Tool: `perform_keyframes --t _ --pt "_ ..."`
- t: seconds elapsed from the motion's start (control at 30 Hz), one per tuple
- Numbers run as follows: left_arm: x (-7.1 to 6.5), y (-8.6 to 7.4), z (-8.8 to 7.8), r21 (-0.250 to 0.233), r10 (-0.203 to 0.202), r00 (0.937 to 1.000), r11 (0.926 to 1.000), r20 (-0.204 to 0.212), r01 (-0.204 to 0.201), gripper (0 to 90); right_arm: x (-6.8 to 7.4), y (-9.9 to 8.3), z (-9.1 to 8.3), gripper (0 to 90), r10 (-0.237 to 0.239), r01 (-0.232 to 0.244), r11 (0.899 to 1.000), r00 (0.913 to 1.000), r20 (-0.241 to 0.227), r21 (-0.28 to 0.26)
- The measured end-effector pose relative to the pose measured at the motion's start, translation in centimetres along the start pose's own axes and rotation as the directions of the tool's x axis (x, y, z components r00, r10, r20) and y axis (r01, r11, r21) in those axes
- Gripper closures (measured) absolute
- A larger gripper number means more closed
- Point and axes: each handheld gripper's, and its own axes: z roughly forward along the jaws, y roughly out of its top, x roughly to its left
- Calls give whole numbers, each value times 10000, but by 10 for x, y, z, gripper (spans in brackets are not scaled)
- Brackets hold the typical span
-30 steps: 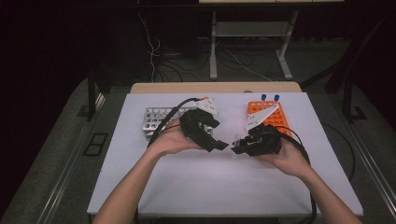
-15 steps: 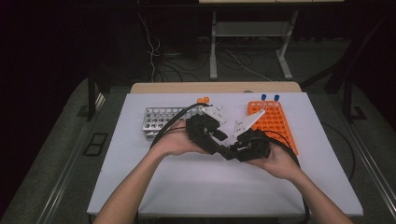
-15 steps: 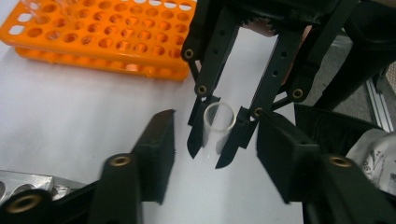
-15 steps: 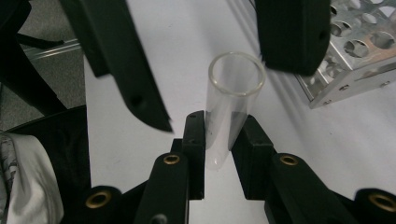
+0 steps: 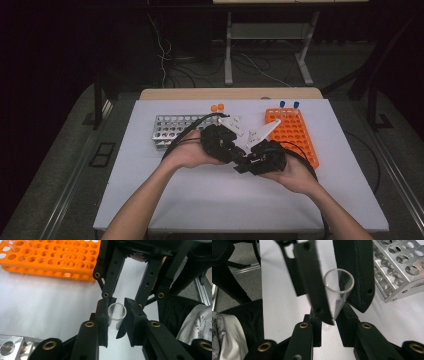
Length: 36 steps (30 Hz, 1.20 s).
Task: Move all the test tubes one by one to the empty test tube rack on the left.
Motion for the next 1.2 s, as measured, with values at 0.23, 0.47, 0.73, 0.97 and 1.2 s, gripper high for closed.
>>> perform_keyframes --t 0.23,0.47,0.73,0.97,1.2 --pt "1 0 -2 -62 -50 10000 10000 7 50 740 -1 0 0 699 91 -91 9999 10000 -38 -104" --pt "8 -7 -18 -474 -476 9984 9978 -293 462 741 -5 -5 -8 543 349 -340 9989 9990 291 -323" --pt "18 -14 -38 -768 -851 9932 9939 -798 790 741 -11 -14 -22 361 877 -821 9934 9938 685 -799" --pt "29 -17 -54 -835 -1111 9852 9914 -1309 1008 742 -17 -24 -31 164 1400 -1318 9862 9869 800 -1001" --pt "40 -17 -64 -780 -1315 9773 9897 -1662 1199 741 -22 -31 -39 2 1923 -1840 9779 9779 819 -990"
